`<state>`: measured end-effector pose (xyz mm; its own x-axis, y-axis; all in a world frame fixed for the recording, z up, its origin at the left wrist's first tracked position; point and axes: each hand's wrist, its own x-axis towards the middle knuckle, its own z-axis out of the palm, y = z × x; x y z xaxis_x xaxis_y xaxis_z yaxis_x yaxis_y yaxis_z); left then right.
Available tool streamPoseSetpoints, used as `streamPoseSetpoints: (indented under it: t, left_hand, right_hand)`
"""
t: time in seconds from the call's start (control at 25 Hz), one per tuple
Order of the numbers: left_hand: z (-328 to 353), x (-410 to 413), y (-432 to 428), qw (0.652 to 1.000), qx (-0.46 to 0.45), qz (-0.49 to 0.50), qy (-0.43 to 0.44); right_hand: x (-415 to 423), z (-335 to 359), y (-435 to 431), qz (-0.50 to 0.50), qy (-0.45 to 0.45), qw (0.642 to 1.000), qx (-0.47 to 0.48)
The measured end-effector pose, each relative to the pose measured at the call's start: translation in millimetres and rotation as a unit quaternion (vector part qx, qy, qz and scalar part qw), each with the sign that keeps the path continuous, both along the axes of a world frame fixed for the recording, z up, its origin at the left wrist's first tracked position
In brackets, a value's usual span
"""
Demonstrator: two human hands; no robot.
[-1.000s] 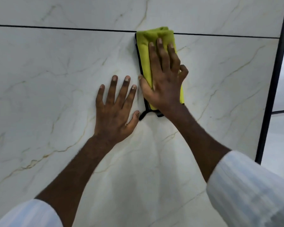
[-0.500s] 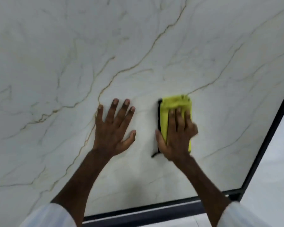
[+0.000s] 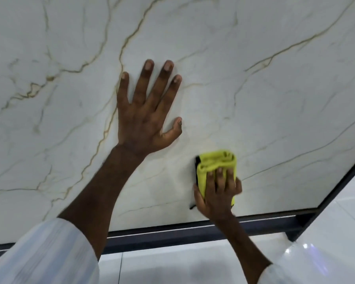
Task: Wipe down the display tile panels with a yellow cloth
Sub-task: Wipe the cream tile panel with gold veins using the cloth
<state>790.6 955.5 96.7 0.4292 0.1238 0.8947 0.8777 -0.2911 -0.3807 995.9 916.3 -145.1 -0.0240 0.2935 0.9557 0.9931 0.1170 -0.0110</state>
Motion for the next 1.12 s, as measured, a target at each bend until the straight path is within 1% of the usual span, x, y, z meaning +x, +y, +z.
streamPoseSetpoints:
  t: [0.04,0.12,0.2,0.28,0.36,0.4,0.48,0.56,0.64,0.72,0.8,0.88,0.92,1.0,1.08,1.12]
  left_hand:
    - [3.2,1.7,0.0,1.0,0.002,-0.005,0.002]
    - [-2.7,1.9,-5.6,0.999,-0.013,-0.031,-0.016]
    - [-46.5,-7.6,-15.1,0.997,-0.065,-0.034,-0.032]
    - [-117.4,-27.6,-26.2,0.994,-0.114,0.007,-0.003]
    - [-172.2,-47.5,-26.6,0.993,-0.11,0.038,0.03]
    - [-184.6,-52.3,-22.7,0.994,-0.098,0.041,0.028]
    - [-190.8,-51.5,-13.6,0.997,-0.071,0.024,0.008]
    - [-194.4,-49.0,-8.5,0.999,-0.043,0.016,0.006]
    - [-197.7,-50.8,-6.5,1.0,-0.027,0.013,0.011]
    - [-198.0,-51.8,-5.2,1.0,-0.028,0.007,0.001]
    - [-199.4,-52.7,-3.2,0.999,-0.027,0.019,0.006]
    - [-197.9,-54.7,-4.4,0.999,-0.028,0.031,0.02]
    - [-195.8,-56.7,-7.9,0.998,-0.038,0.033,0.025]
    - [-192.7,-56.2,-12.8,0.997,-0.06,0.032,0.032]
    - [-186.5,-54.3,-21.8,0.995,-0.093,0.024,0.025]
    - [-182.4,-55.3,-28.7,0.994,-0.111,0.012,0.023]
  right_hand:
    - [-4.2,-22.0,-5.3,-0.001,0.015,1.0,-0.028]
    - [-12.1,-26.0,-10.7,0.021,0.056,0.997,-0.052]
    - [-16.6,14.9,-7.3,0.05,0.068,0.996,-0.021]
    - [-18.1,77.8,0.9,0.063,0.082,0.994,0.025]
    - [-18.3,112.4,8.8,0.049,0.095,0.992,0.061]
    - [-18.6,109.5,10.7,0.045,0.089,0.993,0.068]
    - [-18.3,65.2,11.2,0.036,0.069,0.995,0.067]
    - [-21.0,-6.3,7.5,0.041,0.054,0.997,0.042]
    - [-26.2,-70.0,1.2,0.054,0.019,0.998,0.007]
    - [-29.0,-113.1,-5.5,0.065,-0.019,0.998,-0.019]
    - [-31.5,-129.2,-9.1,0.062,-0.024,0.997,-0.038]
    - [-38.2,-102.4,-10.6,0.086,0.016,0.996,-0.032]
    - [-42.5,-70.0,-9.9,0.107,0.033,0.994,-0.019]
    - [-48.6,16.6,-4.4,0.119,0.045,0.991,0.03]
    - [-55.0,99.9,5.5,0.108,0.082,0.988,0.07]
    - [-58.6,122.1,10.0,0.09,0.11,0.987,0.081]
